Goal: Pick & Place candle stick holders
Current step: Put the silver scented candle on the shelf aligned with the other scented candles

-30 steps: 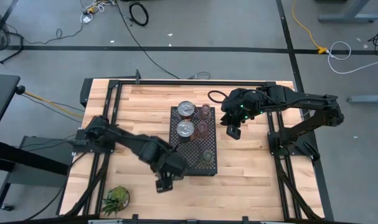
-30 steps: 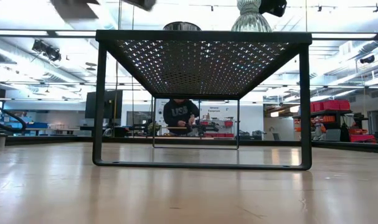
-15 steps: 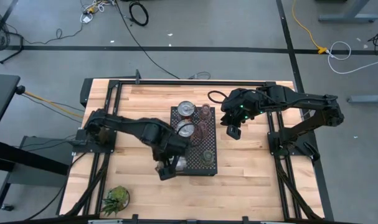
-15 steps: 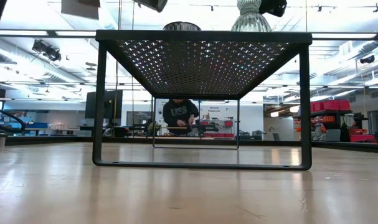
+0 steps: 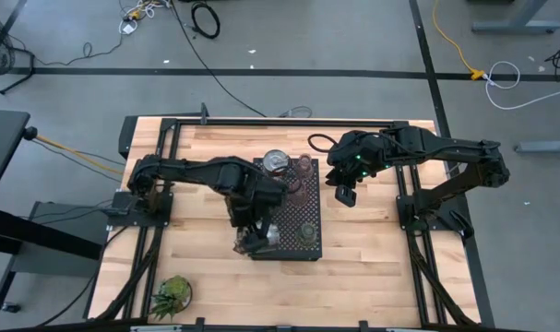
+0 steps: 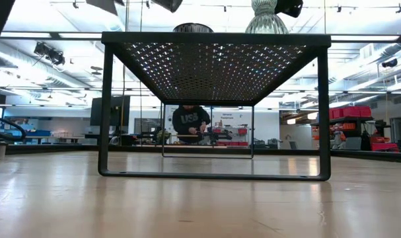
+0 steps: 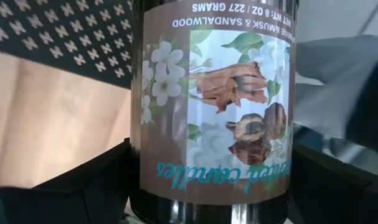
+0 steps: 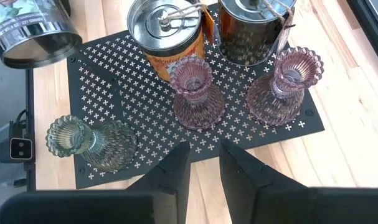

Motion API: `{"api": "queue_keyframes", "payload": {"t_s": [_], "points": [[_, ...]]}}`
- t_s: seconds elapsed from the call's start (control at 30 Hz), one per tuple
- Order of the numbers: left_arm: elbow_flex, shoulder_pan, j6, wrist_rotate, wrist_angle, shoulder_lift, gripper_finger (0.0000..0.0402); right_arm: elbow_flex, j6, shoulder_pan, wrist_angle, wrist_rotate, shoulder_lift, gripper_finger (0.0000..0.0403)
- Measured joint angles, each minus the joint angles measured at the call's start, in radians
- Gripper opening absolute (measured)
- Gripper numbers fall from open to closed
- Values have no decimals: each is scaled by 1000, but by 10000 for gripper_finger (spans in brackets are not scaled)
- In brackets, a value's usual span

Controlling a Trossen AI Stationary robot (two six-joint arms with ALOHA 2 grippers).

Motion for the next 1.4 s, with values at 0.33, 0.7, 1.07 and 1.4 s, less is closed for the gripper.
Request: {"api": "queue_keyframes", "payload": {"t_s": [0.33,0.7,1.07,1.4], "points": [[-1,15,-177,133,0,0,360,0,6,0,0,0,0,84],[-2,66,-458,221,2,10,360,0,6,0,3,0,0,84],[-2,94,-439,387,8,107,360,0,3,0,19,0,0,84],[-2,189,-431,387,1,126,360,0,-1,0,24,0,0,84]]}}
